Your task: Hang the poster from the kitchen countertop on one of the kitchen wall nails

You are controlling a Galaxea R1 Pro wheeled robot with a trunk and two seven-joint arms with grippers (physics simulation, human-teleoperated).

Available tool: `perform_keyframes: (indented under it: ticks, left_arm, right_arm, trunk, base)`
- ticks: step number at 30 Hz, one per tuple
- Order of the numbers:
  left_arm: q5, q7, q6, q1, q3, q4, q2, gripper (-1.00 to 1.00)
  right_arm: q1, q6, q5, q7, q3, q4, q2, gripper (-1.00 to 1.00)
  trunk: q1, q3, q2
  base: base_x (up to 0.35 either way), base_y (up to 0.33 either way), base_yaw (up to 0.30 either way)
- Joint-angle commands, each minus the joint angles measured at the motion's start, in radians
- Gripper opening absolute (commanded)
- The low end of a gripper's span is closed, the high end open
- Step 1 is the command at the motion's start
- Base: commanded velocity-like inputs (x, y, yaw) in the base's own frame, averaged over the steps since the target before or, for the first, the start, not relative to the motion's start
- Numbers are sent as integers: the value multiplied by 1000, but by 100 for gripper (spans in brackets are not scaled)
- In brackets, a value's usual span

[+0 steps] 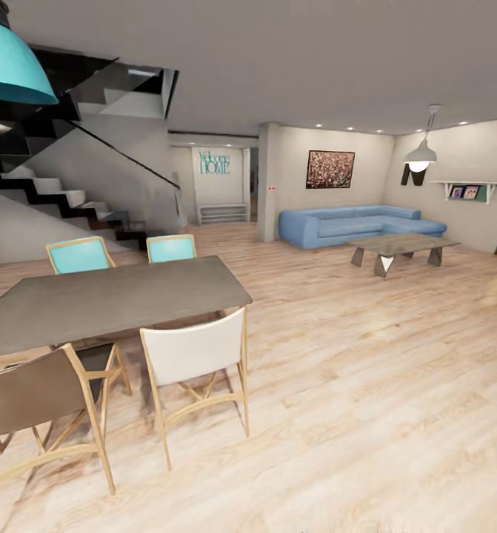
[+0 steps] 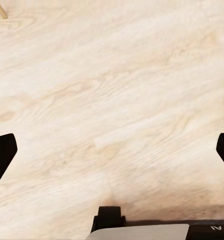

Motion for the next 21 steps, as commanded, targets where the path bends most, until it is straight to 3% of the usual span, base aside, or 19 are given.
perform_keyframes:
  ticks: [1, 6, 12, 21]
  left_arm:
    - [0, 0, 0, 0, 0, -2, 0, 100]
    - [0, 0, 0, 1, 0, -2, 0, 100]
    - [0, 0, -1, 1, 1, -2, 0, 100]
    - [0, 0, 0, 1, 0, -2, 0, 100]
  right_arm:
    - [-1, -3, 0, -1, 0, 1, 0, 100]
    - [-1, -3, 0, -3, -1, 1, 0, 100]
    - [-1, -3, 0, -3, -1, 1, 0, 100]
    - [-1, -3, 1, -3, 0, 1, 0, 100]
  trunk:
    - [0, -1, 0]
    - [0, -1, 0]
    - [0, -1, 0]
    - [0, 2, 0]
  base:
    - [0, 0, -268]
    - [-61, 52, -245]
    - [-158, 135, -90]
    - [-26, 22, -219]
